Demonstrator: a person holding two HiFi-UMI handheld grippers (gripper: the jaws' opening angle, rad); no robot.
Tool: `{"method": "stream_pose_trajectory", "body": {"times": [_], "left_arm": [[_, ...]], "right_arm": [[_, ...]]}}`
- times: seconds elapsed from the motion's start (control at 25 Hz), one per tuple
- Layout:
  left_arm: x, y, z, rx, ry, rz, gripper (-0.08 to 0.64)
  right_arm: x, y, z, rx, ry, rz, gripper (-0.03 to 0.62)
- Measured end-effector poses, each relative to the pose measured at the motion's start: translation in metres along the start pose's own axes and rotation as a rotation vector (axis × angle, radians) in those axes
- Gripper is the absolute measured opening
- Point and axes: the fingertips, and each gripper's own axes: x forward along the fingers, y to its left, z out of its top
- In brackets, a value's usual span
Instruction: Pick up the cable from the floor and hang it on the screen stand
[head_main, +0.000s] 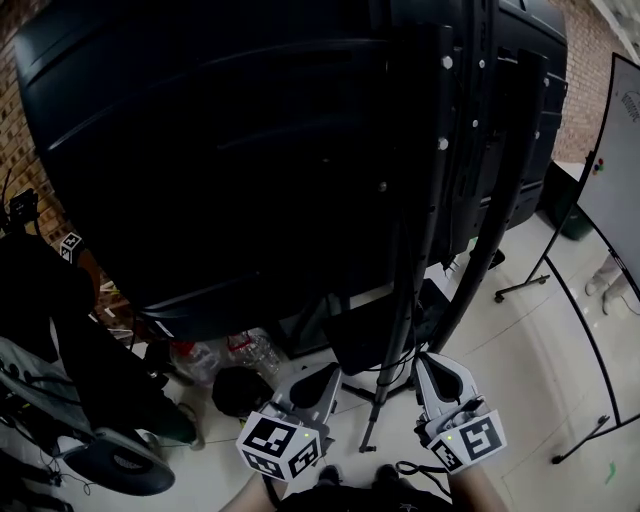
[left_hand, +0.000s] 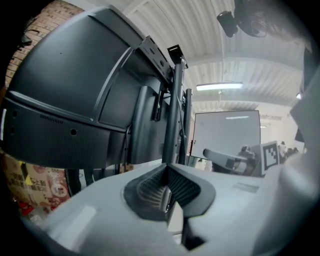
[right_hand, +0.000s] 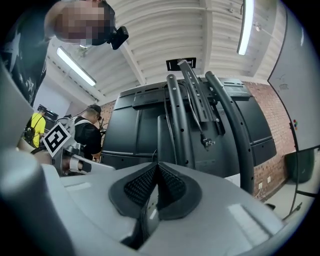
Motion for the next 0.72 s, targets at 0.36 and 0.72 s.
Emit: {"method": "stream_pose_trajectory", "body": {"times": [0.36,0.72], "left_arm": [[-0.009,0.004,0.004,0.018,-0.007,-0.024,0.005],[-0.013,0.007,-0.005,0.045,0.022,-0.067,0.005]], "right_arm": [[0.014,0.034,-0.015,-0.015,0.047,0.065,0.008],[0.026,0.044,-0.035,-0.019,0.119,0.069,0.008]]}}
